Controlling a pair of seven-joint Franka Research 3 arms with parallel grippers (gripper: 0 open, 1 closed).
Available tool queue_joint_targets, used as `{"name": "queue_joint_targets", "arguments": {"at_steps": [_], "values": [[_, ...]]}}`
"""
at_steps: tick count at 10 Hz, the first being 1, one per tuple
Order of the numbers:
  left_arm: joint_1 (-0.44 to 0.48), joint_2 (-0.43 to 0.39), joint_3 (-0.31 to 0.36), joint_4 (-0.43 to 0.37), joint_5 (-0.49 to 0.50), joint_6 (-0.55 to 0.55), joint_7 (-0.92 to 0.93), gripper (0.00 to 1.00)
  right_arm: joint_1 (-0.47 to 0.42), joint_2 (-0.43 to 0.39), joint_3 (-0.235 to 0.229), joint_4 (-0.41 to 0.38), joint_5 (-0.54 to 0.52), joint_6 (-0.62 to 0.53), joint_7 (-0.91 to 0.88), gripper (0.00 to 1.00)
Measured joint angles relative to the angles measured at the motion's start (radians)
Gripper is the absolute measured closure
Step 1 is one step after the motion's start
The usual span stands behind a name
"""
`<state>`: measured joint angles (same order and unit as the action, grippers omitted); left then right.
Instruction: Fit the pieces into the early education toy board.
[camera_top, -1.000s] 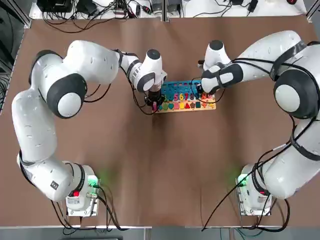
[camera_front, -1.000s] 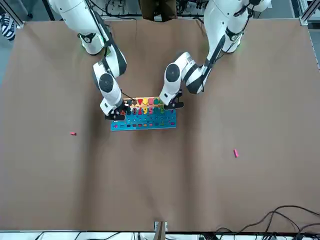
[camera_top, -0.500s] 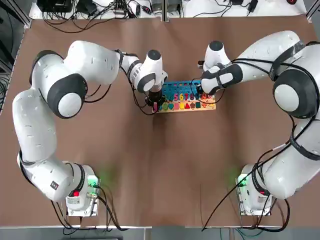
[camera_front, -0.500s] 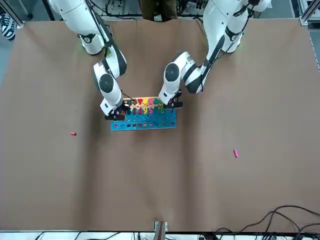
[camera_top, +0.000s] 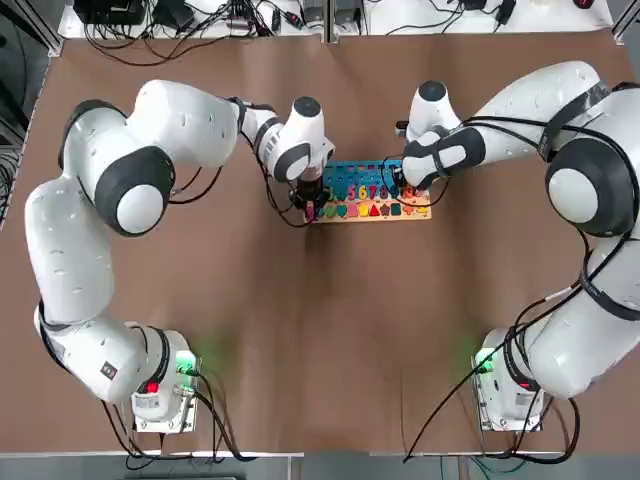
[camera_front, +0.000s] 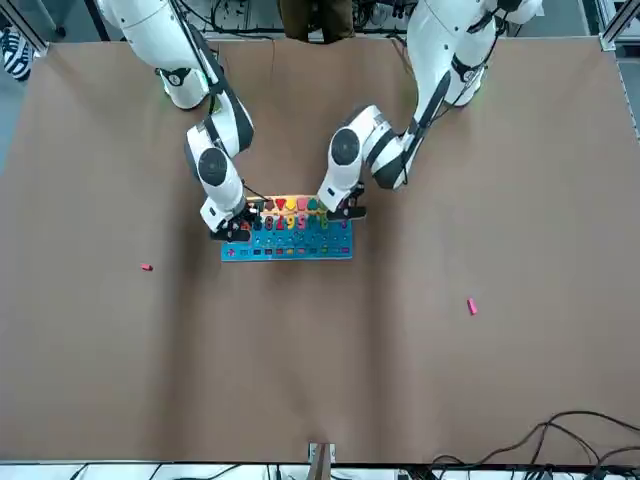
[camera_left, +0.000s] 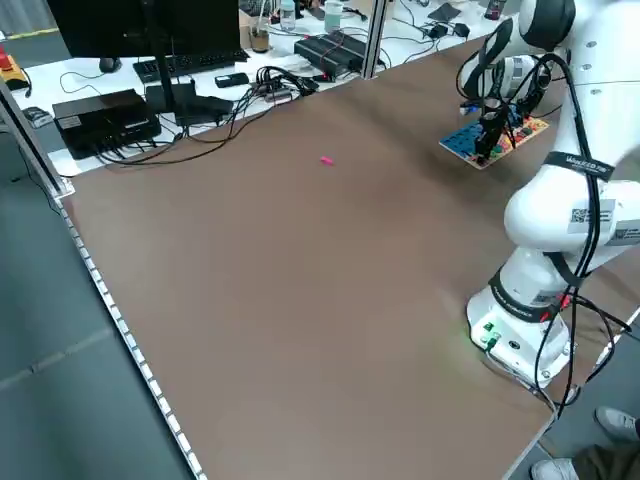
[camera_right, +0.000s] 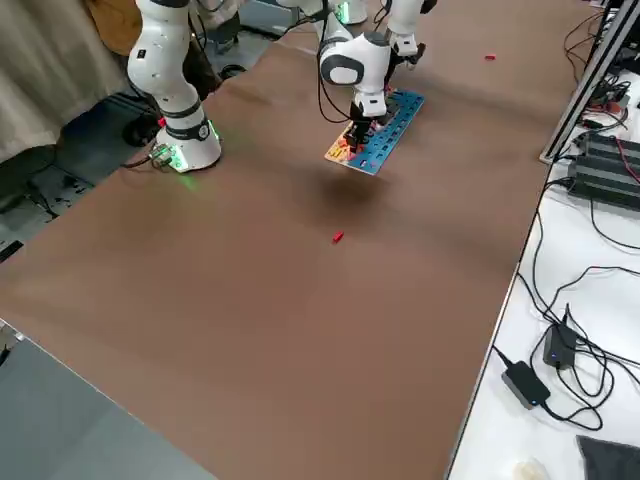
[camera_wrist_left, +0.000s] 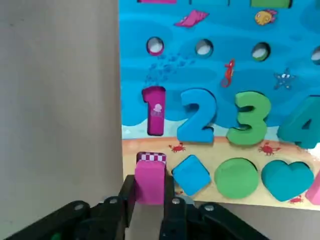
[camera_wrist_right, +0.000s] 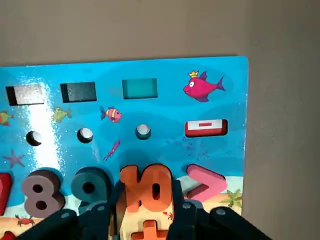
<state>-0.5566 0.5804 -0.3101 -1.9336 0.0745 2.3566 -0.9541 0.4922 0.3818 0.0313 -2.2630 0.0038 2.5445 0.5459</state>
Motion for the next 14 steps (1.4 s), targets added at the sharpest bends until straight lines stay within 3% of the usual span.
{"name": "queue_joint_targets", "arguments": {"at_steps": [4,7,14], "values": [[0.000,0.007,0.000,0.004,0.001,0.000,0.015,0.74,0.000,0.000,0.001,0.001,0.000,0.000,0.002,0.48],[0.000,0.014,0.001,0.017,0.002,-0.002,0.019,0.74,0.000,0.000,0.000,0.003,0.000,-0.007,0.002,0.48],[0.004,0.022,0.007,0.036,0.013,0.001,0.020,0.74,-0.021,-0.039,-0.010,0.142,0.000,-0.251,-0.021,0.48]]}}
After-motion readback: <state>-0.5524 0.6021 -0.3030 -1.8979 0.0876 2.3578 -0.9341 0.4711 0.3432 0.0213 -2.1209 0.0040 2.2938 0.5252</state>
